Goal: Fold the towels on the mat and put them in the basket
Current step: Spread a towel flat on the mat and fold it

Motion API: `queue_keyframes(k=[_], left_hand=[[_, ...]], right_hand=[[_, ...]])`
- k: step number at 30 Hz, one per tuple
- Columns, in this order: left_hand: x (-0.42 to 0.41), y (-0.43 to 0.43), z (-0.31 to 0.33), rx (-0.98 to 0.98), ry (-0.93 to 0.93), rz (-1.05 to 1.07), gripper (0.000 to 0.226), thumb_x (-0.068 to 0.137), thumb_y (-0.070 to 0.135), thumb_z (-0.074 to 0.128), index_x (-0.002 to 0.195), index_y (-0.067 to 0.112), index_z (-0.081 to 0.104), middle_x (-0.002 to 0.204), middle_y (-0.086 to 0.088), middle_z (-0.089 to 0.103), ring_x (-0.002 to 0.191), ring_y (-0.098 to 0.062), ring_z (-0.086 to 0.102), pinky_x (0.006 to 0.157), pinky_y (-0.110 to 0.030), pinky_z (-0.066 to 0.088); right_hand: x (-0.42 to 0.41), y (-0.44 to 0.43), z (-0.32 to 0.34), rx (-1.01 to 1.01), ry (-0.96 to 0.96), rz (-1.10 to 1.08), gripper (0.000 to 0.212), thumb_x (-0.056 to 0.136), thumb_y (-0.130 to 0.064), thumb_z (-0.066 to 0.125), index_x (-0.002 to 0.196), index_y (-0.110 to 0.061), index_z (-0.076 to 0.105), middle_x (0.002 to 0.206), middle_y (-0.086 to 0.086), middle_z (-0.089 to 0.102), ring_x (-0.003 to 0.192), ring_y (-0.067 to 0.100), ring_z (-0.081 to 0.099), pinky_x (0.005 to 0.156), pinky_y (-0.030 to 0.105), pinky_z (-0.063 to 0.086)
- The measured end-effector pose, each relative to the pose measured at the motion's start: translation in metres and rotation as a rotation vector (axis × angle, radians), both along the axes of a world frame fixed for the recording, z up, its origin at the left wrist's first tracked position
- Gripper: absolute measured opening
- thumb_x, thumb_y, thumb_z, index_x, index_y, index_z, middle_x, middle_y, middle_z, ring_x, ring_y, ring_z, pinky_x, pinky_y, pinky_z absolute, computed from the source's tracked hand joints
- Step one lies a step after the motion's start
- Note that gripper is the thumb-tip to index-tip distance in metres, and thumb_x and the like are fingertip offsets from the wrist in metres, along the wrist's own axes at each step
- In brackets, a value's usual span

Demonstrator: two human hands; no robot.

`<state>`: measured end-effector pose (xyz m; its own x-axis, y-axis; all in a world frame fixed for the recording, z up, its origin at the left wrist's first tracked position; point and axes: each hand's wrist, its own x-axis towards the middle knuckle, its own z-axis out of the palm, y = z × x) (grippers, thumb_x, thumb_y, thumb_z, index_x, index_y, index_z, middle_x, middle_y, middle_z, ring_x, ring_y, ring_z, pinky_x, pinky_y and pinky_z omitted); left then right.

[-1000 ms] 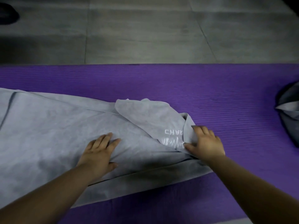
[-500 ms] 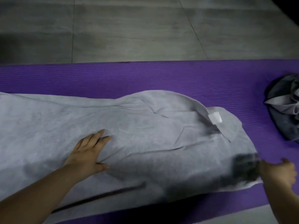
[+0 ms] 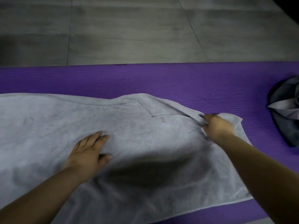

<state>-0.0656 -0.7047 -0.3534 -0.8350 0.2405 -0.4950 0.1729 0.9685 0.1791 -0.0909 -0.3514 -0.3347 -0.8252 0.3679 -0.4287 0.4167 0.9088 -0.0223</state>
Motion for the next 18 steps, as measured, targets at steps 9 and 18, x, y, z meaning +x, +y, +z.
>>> queue_keyframes(k=[9, 18], left_hand=[[-0.020, 0.030, 0.001, 0.021, -0.010, -0.009, 0.069, 0.093, 0.053, 0.029, 0.145, 0.029, -0.010, 0.156, 0.005, -0.009, 0.144, -0.014, 0.001, 0.114, -0.025, 0.008], [-0.014, 0.033, -0.006, -0.064, -0.027, -0.075, 0.067, 0.094, 0.051, 0.025, 0.144, 0.027, -0.013, 0.154, 0.001, -0.018, 0.143, -0.017, -0.010, 0.115, -0.029, 0.002]], right_hand=[[-0.115, 0.064, 0.083, -0.214, 0.398, -0.214, 0.052, 0.087, -0.002, 0.055, 0.135, 0.001, 0.037, 0.136, 0.022, 0.045, 0.122, 0.029, 0.049, 0.099, 0.026, 0.035], [0.040, 0.076, 0.004, -0.019, 0.163, -0.308, 0.055, 0.089, -0.017, 0.053, 0.139, -0.008, 0.033, 0.145, 0.019, 0.029, 0.130, 0.040, 0.031, 0.105, 0.045, 0.028]])
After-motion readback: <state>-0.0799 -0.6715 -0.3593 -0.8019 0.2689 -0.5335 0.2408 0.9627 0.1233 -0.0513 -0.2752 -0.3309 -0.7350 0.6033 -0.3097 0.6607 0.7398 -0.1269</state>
